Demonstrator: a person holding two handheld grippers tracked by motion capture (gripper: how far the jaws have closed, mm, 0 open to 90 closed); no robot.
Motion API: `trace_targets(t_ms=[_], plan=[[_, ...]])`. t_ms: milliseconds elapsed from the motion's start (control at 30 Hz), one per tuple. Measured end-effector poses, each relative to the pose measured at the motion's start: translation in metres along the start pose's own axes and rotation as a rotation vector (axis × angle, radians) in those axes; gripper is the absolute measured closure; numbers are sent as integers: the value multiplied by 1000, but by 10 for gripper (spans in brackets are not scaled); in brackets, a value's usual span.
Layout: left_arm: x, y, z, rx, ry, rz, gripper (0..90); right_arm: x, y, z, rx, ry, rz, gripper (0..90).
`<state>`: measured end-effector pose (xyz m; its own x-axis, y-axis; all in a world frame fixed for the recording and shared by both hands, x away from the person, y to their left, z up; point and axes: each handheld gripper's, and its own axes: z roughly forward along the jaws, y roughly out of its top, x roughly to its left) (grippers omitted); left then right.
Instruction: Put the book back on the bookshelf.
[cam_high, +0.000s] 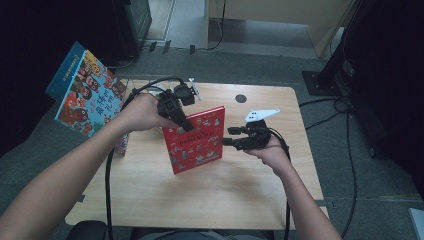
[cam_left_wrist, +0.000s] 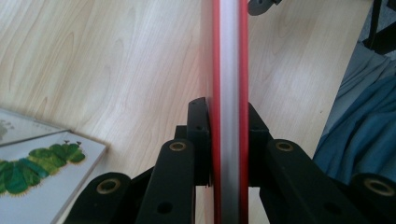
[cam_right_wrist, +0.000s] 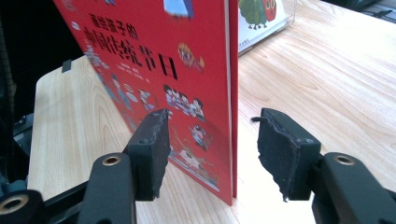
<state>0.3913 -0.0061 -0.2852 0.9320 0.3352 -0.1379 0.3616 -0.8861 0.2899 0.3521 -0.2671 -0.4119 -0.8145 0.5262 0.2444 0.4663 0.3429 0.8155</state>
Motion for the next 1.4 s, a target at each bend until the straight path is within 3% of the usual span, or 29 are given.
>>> trace_targets(t_ms=[100,200,433,500,633,733,833,933,1100,1400], plan=[[0,-2,-5,-12,4,-18,801,0,-2,3,13,-17,-18,440],[3,-8,-11,-27,5,-60,800,0,-4,6,18,-38,-40,441],[7,-30,-26,-73,18,-127,800,-1,-20,20,49,-100,-80,459],[8,-37,-31,-80,15,-149,799,-3,-25,25,87,-104,-51,455],[9,-49,-38,-98,1,-205,799,-6,-38,32,87,-133,-44,447],[9,-56,-41,-98,12,-222,800,-9,-47,37,80,-155,-39,437],[10,-64,-43,-109,19,-245,799,-13,-53,43,117,-181,-9,410],[12,-72,-45,-115,18,-269,799,-15,-57,48,152,-205,-6,415],[14,-84,-49,-131,8,-309,798,-18,-62,54,145,-203,4,438],[19,-108,-57,-167,17,-384,799,-23,-70,63,176,-253,3,437]])
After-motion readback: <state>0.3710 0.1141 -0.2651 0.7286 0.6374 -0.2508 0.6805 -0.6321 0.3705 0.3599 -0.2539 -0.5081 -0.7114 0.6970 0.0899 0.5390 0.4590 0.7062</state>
